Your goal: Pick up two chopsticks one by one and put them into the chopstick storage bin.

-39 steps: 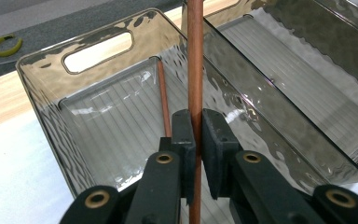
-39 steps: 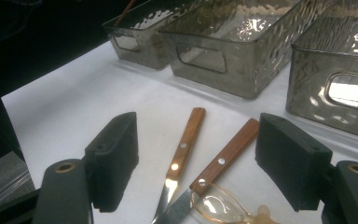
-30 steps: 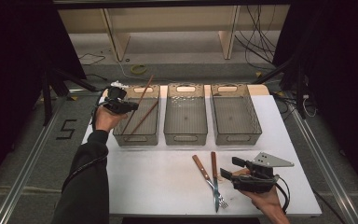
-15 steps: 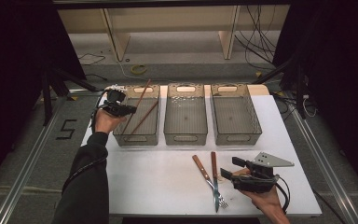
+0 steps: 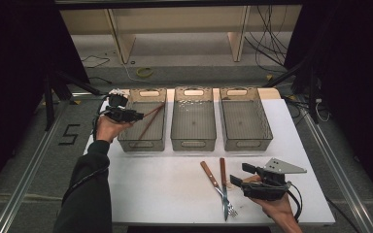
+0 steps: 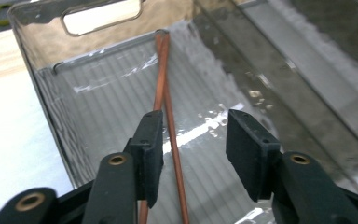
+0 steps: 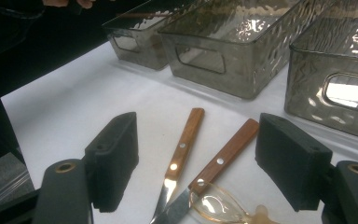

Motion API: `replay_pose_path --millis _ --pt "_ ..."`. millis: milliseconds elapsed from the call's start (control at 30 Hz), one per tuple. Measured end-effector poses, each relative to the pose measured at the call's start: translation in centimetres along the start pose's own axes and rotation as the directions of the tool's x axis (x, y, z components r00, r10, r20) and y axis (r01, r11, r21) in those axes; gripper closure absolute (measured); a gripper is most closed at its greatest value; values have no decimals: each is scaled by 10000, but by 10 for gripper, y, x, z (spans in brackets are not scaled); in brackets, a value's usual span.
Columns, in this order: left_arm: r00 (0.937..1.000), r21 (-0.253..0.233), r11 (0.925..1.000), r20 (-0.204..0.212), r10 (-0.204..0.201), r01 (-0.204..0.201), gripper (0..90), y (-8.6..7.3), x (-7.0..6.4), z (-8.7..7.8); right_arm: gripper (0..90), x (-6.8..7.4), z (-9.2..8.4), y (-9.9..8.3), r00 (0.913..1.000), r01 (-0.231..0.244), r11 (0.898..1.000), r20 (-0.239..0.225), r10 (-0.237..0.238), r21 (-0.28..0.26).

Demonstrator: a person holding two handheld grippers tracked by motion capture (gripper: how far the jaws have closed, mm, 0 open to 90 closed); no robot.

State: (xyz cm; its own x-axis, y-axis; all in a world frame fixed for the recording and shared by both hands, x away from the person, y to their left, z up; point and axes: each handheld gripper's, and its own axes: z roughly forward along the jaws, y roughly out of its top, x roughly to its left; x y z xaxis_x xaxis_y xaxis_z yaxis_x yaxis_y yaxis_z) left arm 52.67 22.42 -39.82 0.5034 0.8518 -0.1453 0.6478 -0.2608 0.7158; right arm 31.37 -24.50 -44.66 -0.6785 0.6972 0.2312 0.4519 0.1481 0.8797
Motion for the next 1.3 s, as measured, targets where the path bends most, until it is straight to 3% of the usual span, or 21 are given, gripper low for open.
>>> replay_pose_path --millis 233,467,700,833,1033,1300 --pt "9994 -506 9986 339 -108 125 413 -10 -7 -15 307 -3 -3 2 10000 -31 9999 94 32 -104" --pt "9970 -950 9955 769 42 32 326 -21 -17 -24 307 -12 -7 7 9997 9 10000 253 -7 -45" --pt "9902 -1483 9888 1397 33 176 276 -37 -27 -34 303 -22 -6 16 9994 264 9986 226 -274 455" --pt "9887 -1547 9879 1468 296 -66 242 -45 -35 -39 303 -25 -5 21 9979 580 9947 252 -604 849" --pt "9815 -2040 9790 1868 431 -42 213 -57 -45 -46 301 -33 -2 25 9965 801 9868 136 -829 1408" --pt "9765 -2151 9762 2033 719 -271 204 -70 -62 -49 292 -38 1 30 9939 1052 9748 125 -1098 1968"
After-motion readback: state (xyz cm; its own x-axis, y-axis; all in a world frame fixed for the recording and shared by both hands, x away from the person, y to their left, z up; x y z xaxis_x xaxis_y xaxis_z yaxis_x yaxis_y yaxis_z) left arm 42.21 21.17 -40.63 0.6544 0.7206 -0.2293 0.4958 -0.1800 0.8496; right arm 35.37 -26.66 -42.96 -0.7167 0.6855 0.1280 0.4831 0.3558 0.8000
